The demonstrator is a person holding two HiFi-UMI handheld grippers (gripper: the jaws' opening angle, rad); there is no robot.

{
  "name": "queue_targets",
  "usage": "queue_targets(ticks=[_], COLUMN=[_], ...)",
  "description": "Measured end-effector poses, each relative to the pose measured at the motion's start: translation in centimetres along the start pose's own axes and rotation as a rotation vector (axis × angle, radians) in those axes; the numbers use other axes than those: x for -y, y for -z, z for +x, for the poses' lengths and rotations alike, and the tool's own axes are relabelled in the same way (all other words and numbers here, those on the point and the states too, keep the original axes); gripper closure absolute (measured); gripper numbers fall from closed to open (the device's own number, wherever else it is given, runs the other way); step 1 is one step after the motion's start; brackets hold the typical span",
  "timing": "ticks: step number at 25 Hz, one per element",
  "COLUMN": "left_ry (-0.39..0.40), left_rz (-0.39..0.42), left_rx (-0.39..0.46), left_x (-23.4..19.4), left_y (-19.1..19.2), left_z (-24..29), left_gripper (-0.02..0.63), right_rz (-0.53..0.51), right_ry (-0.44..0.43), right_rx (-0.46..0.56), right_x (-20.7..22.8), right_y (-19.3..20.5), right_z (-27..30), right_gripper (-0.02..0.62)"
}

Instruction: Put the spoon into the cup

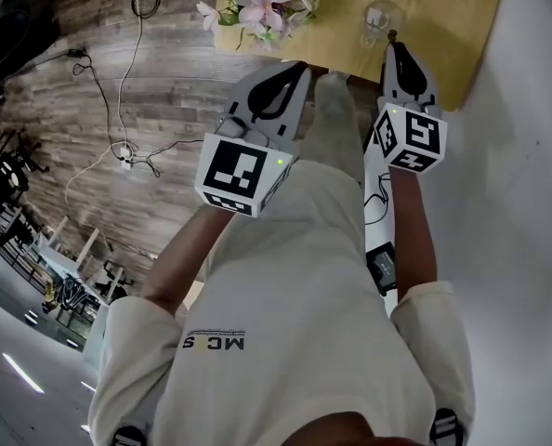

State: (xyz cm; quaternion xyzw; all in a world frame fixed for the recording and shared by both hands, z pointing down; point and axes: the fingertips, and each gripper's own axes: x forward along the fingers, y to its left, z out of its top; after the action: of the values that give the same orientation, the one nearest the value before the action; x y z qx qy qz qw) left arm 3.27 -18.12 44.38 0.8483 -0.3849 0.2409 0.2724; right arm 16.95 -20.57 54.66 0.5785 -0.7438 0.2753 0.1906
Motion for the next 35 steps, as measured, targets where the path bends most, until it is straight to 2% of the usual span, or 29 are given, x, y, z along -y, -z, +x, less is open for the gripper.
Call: queue_targets(ticks=[11, 20, 27, 35], left_ry=[0.011, 0.026, 0.036, 0.034], left_rz=[0.007, 0.026, 0.039, 0.044], left_rx=[-0.008, 0.015, 0.071, 0.151], left_x=[0.2, 0.4, 0.9, 1.0], left_y=[0.2, -0.3, -2.0, -4.0], left_z=[0.4, -0.9, -2.9, -5.3], left_gripper=[0.595, 0.595, 0.595, 0.595], right_rz=[-0.003, 0.001, 0.014, -0.080], right_ry=[-0.047, -0.013, -0.005, -0.044], right_rx=[-0.033, 0.007, 0.067, 0.105], right_x=[-0.7, -1.2, -2.4, -4.6], right_y=[0.9, -0.7, -3.3, -6.2], right_z=[0.5, -1.3, -4.6, -8.1], right_gripper=[0.545, 0.543, 0.543, 0.545])
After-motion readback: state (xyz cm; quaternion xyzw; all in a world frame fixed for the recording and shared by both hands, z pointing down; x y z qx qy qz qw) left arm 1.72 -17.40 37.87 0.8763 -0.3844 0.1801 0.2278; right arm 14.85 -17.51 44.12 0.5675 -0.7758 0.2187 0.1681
